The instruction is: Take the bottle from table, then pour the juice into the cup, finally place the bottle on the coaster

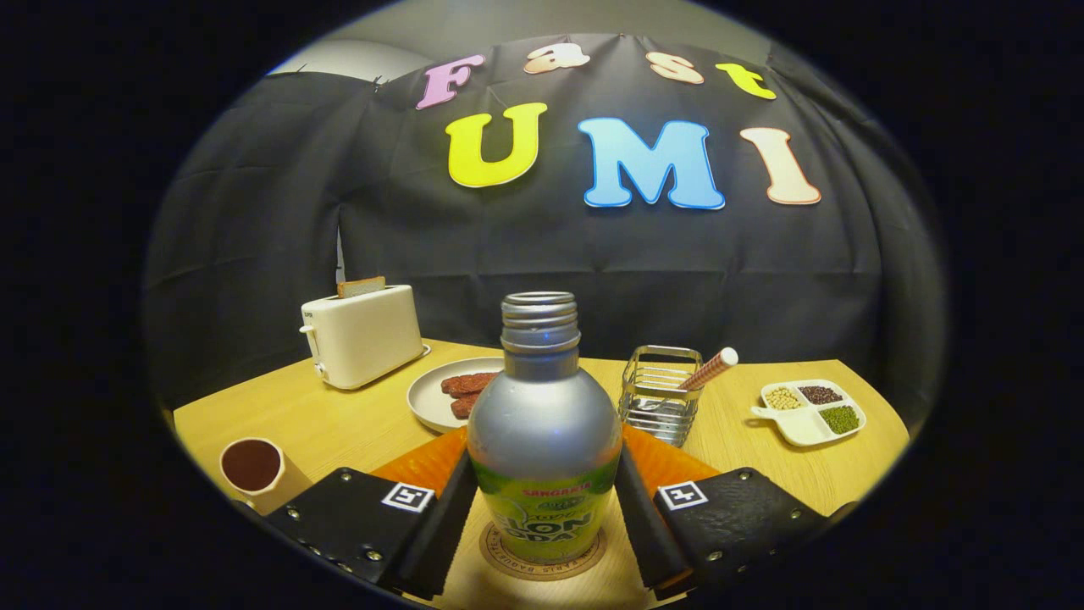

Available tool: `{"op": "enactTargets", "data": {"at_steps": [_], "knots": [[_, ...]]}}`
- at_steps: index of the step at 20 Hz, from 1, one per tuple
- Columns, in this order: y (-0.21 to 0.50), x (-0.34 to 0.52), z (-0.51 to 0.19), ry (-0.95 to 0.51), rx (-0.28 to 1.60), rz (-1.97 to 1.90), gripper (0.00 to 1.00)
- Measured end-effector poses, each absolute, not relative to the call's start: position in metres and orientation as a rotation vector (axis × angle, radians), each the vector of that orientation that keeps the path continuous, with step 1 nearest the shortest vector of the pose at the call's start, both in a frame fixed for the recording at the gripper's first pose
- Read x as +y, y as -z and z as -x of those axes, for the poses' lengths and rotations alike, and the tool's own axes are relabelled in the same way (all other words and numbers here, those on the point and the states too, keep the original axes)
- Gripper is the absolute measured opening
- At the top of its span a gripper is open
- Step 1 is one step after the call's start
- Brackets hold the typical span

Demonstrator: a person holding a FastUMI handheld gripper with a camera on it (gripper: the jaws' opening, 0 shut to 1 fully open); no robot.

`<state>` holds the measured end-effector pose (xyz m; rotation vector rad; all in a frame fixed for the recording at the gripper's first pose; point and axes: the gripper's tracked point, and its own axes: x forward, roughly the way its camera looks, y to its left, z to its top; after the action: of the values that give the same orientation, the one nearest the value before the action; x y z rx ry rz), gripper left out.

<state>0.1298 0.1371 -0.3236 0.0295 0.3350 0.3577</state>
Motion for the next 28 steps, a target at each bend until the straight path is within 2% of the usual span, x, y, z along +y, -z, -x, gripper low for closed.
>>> {"op": "enactTargets", "data": {"at_steps": [2,6,10,17,24,28], "knots": [[0.318,0.138,-0.127,-0.367,0.337,-0.062,0.99],[0.278,0.134,-0.124,-0.355,0.281,-0.054,1.0],[0.194,0.119,-0.119,-0.308,0.173,-0.052,0.99],[0.041,0.041,-0.108,-0.112,0.043,-0.036,0.99],[-0.037,-0.028,-0.097,-0.004,0.027,-0.023,0.99],[-0.061,-0.033,-0.088,-0.012,0.029,-0.009,0.99]]}}
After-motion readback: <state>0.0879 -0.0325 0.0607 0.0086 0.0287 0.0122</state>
